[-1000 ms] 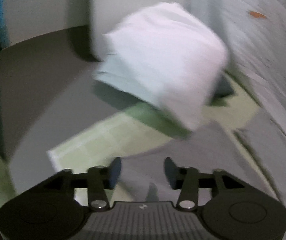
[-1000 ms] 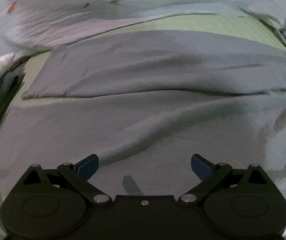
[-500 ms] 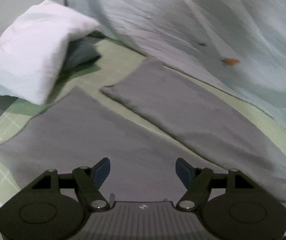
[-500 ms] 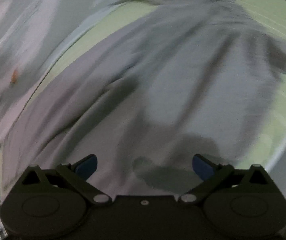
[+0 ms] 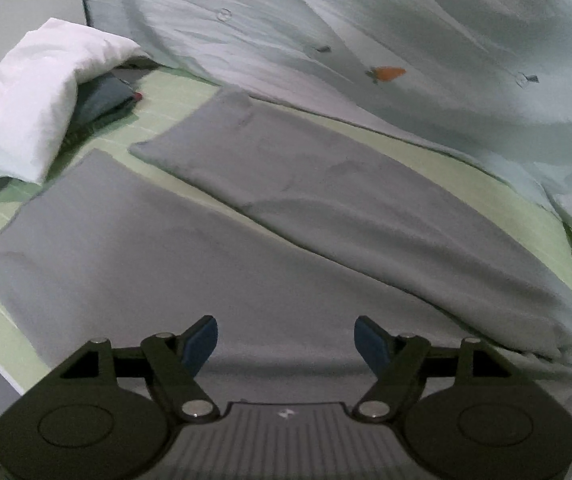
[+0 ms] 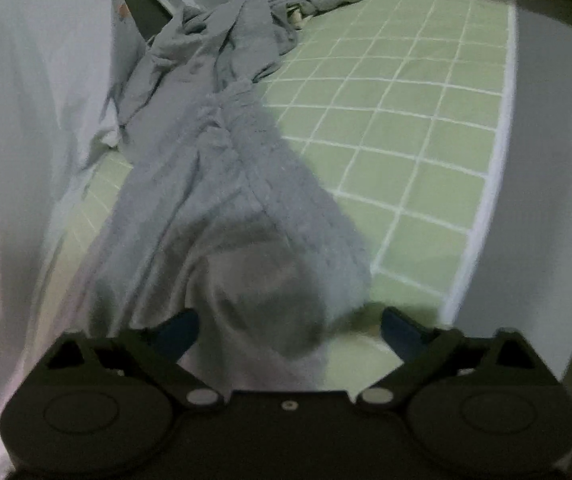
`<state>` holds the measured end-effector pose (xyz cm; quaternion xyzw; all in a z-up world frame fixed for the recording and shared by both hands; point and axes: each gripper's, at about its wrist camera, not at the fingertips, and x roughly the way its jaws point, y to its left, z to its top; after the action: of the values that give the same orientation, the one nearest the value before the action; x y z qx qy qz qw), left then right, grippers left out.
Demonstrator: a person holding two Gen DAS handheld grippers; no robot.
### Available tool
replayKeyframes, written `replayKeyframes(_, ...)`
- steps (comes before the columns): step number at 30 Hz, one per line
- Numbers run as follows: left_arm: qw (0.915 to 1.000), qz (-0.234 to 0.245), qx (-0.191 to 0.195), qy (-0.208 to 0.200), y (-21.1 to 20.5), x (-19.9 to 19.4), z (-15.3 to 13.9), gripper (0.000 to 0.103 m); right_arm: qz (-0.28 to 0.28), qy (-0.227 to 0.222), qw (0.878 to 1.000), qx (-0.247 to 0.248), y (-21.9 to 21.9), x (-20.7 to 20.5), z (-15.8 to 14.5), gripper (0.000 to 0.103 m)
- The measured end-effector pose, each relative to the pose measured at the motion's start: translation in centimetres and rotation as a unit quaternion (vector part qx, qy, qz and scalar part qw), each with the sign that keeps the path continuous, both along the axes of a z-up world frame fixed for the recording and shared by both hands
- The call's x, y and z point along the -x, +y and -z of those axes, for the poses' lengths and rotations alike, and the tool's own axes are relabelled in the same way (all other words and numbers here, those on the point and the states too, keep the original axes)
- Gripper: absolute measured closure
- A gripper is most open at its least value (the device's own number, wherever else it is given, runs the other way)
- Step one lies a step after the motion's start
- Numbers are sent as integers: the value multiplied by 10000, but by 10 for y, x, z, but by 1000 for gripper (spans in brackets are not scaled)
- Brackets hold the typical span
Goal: Fold clothes
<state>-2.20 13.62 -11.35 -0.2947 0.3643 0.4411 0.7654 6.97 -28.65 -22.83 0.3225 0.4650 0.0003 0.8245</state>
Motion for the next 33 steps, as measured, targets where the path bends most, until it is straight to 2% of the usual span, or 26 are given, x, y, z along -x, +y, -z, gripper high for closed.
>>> replayKeyframes(1,10000,25,12,8,-6,-7,1,27,-169,34,9998,-136,-3,-5,2,68)
replayKeyframes(3,10000,82,24,23,-19,-22,2,27,-414,5,9990,-169,-7,-11,1,88)
replayKeyframes(6,9999,156,-67,5,-39,-42,0,27,-758,-192,9962,390,-15,-8,-18,90)
replayKeyframes(10,9998,113,-144,1,-55,-59,2,27,-1151,-3,9865,1163,-41,-7,-22,89)
replayKeyframes(13,10000,-9,-90,3,-64,-65,5,27,-1346,277,9789,1512,-53,-15,-16,68)
replayKeyframes(14,9999,-51,-103,-1,-68,-66,4,27,-1365,281,9771,1608,-55,-19,-19,51)
replayKeyframes(15,9999,-96,-130,9,-71,-66,2,27,-1374,217,9754,1708,-54,-23,-24,39)
replayKeyframes(17,9996,-197,-195,45,-76,-66,-1,27,-1401,8,9720,1885,-51,-32,-34,26)
replayKeyframes(18,9994,-264,-211,73,-77,-64,-3,27,-1435,-61,9715,1885,-50,-37,-36,23)
replayKeyframes(25,9971,-691,-252,213,-84,-46,-10,22,-1650,-313,9717,1662,-39,-69,-39,15)
replayKeyframes(28,9964,-795,-210,213,-84,-36,-10,20,-1603,-301,9787,1249,-40,-66,-36,2)
replayKeyframes(33,9962,-807,-240,219,-79,-19,-7,16,-1246,-232,9913,364,-45,-54,-30,0)
